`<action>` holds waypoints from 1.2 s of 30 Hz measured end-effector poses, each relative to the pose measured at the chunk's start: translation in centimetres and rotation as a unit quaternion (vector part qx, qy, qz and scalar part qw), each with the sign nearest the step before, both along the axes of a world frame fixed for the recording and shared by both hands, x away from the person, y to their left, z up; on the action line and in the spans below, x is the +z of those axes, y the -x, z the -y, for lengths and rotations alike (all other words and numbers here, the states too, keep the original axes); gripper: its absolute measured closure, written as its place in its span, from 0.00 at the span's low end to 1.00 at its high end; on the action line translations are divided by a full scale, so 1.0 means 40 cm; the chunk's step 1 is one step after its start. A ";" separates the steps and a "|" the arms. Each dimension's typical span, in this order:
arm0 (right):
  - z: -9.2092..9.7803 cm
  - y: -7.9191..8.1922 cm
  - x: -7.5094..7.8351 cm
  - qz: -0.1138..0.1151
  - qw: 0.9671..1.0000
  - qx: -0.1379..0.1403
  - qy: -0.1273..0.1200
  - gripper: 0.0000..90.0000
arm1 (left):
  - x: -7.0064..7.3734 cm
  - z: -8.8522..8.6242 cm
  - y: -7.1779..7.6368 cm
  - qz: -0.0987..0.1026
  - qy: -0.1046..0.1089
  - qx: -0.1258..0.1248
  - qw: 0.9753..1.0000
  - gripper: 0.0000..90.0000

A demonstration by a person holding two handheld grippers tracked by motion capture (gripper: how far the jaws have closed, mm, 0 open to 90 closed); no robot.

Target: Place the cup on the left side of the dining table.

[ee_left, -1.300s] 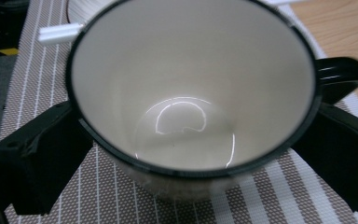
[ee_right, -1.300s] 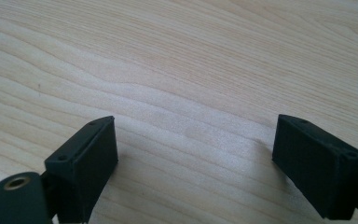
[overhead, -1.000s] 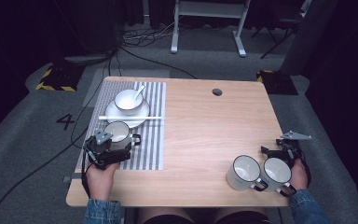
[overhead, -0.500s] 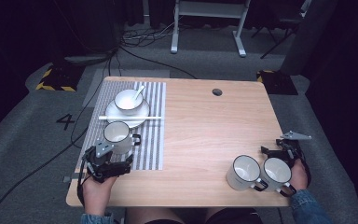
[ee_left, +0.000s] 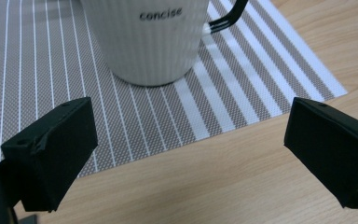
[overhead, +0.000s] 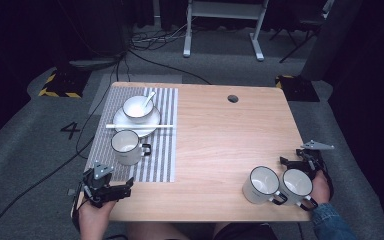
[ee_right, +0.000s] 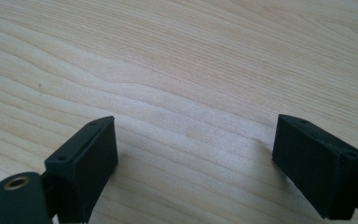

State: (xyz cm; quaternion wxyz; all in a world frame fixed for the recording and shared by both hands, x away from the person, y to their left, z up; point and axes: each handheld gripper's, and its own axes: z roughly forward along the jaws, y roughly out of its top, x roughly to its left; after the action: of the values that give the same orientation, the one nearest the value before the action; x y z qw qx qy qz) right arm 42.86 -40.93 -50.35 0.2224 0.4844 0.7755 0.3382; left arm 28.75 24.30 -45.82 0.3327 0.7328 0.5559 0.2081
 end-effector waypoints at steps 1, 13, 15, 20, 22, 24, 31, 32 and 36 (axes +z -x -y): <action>0.000 0.000 0.000 0.000 1.000 0.001 0.000 0.15 | -0.005 -0.003 0.001 -0.004 -0.004 0.000 1.000 0.03; 0.001 -0.001 0.000 0.001 1.000 0.001 0.001 0.15 | -0.072 -0.024 -0.002 -0.026 -0.019 0.004 0.999 0.03; 0.001 -0.001 0.000 0.001 1.000 0.001 0.001 0.16 | -0.082 -0.029 0.000 -0.034 -0.024 0.003 0.999 0.03; 0.001 -0.001 0.000 0.001 1.000 0.001 0.001 0.15 | -0.111 -0.037 0.001 -0.047 -0.030 0.008 0.998 0.03; 0.001 -0.001 0.000 0.001 1.000 0.001 0.001 0.16 | -0.115 -0.040 0.004 -0.037 -0.028 0.009 0.999 0.02; 0.001 -0.001 0.000 0.001 1.000 0.001 0.001 0.16 | -0.118 -0.039 0.007 -0.032 -0.023 0.012 0.999 0.02; 0.000 0.000 0.000 0.000 1.000 0.001 0.000 0.16 | -0.131 -0.041 0.017 -0.006 -0.021 0.006 1.000 0.00; 0.000 0.000 0.000 0.000 1.000 0.001 0.000 0.16 | -0.133 -0.041 0.017 -0.001 -0.021 0.004 1.000 0.00; 0.001 -0.001 0.000 0.001 1.000 0.002 0.000 0.16 | -0.136 -0.037 0.017 0.005 -0.021 -0.002 1.000 0.00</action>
State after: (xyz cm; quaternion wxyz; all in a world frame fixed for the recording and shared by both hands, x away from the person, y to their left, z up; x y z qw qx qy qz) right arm 42.88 -40.96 -50.36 0.2227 0.4827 0.7764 0.3387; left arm 28.06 25.79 -51.25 0.3205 0.7394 0.5484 0.2231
